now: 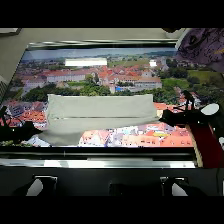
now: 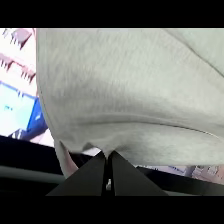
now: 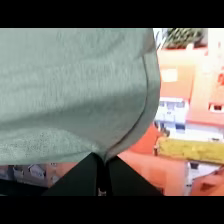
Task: Fold the clothes and pants, and hang the long-sleeved shirts on hangers.
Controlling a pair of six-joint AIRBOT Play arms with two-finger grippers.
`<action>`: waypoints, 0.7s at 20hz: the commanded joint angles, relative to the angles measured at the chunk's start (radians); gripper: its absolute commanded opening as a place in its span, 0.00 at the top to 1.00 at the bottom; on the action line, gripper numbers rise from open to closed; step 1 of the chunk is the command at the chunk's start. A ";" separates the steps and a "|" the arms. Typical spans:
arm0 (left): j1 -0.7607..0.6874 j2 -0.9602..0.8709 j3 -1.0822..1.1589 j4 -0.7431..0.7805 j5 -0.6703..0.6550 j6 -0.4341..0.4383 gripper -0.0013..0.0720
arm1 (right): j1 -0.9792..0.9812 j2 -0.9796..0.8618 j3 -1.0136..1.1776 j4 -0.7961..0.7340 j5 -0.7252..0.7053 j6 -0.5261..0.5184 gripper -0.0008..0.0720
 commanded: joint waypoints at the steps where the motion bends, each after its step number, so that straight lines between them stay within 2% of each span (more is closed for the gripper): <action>1: -0.024 -0.166 0.165 -0.005 0.048 0.028 0.96 | 0.019 -0.113 0.130 -0.056 -0.037 0.032 0.95; 7: -0.180 -0.509 0.500 -0.004 0.066 0.035 0.96 | 0.099 -0.341 0.370 -0.084 -0.036 0.028 0.94; 10: -0.228 -0.672 0.675 0.022 0.063 0.029 0.96 | 0.136 -0.429 0.468 -0.171 -0.048 0.100 0.94; 14: -0.259 -0.838 0.866 0.042 0.045 0.002 0.96 | 0.138 -0.517 0.571 -0.191 -0.058 0.127 0.94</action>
